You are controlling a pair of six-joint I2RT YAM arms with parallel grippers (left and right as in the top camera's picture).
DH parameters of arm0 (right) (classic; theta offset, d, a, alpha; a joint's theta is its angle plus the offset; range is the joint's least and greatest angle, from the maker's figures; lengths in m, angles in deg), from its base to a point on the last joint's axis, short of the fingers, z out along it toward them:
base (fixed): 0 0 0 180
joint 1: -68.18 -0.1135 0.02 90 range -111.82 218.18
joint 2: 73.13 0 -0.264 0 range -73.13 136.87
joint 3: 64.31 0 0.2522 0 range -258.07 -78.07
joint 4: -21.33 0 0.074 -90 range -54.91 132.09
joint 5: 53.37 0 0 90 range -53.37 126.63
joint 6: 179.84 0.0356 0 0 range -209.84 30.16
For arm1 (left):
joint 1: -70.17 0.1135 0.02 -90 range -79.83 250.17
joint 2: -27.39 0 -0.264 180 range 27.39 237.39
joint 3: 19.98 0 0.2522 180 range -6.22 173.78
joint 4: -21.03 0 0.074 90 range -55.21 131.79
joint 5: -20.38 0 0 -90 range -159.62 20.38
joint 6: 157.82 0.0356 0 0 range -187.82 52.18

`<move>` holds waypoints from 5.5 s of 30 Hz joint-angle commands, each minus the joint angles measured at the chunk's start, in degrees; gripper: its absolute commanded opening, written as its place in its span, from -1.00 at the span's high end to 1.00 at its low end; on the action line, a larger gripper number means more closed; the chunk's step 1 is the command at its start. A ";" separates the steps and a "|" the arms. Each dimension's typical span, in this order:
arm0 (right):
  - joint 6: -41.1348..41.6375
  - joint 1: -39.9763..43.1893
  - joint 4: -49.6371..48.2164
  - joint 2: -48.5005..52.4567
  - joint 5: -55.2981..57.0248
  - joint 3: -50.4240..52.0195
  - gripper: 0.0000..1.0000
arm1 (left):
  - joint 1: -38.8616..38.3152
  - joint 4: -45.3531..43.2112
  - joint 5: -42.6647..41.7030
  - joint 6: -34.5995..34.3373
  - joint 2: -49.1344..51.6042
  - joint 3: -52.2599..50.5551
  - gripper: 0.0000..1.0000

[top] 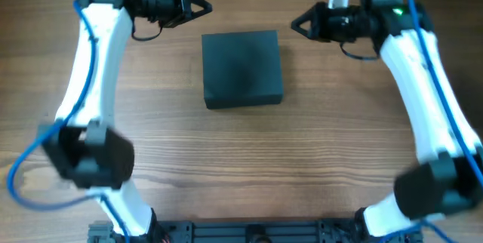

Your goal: Pack container

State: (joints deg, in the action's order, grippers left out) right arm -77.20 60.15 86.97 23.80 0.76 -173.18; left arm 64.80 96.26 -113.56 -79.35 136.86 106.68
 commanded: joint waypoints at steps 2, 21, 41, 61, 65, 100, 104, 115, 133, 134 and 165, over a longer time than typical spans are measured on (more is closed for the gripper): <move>-2.89 -3.82 6.47 -1.25 11.06 0.44 0.91 | -8.55 9.25 20.76 5.62 -1.73 0.04 0.90; -6.67 -11.89 2.32 17.09 12.85 9.38 0.91 | -12.04 1.53 26.93 6.62 7.04 -19.43 0.88; -14.99 -11.82 4.96 0.61 21.24 7.89 0.91 | -11.76 9.07 37.33 4.63 -15.63 -20.55 0.53; -10.56 -11.82 6.95 -43.47 49.18 5.11 -1.00 | 5.70 10.62 60.96 8.74 -47.67 -20.55 -1.00; -11.10 -11.82 9.29 -43.25 49.18 5.11 -0.99 | 5.70 11.67 60.96 8.74 -47.43 -20.55 -1.00; -10.10 10.95 -33.57 -79.95 39.85 65.81 -0.99 | 5.70 11.67 60.96 8.74 -47.21 -20.55 -0.99; -2.08 12.13 -34.93 -88.26 39.85 77.44 -1.00 | 5.70 11.67 60.96 8.74 -47.21 -20.55 -1.00; 7.48 12.13 -34.56 -96.78 39.85 88.63 -1.00 | 5.70 11.67 60.96 8.74 -47.21 -20.55 -1.00; 6.99 12.13 -34.53 -96.78 39.85 88.63 -0.99 | 5.70 11.67 60.96 8.74 -47.21 -20.55 -0.99; 6.99 12.13 -34.53 -96.78 39.85 88.63 -0.99 | 5.70 11.69 60.96 8.74 -47.21 -20.55 -0.99; 6.99 12.13 -34.53 -96.78 39.85 88.63 -1.00 | 5.64 -50.31 50.38 -18.78 -100.72 -104.74 -1.00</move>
State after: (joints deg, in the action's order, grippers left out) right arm -70.58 72.04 52.61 -72.37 41.13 -84.73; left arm 70.24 46.21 -62.90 -99.83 36.74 5.04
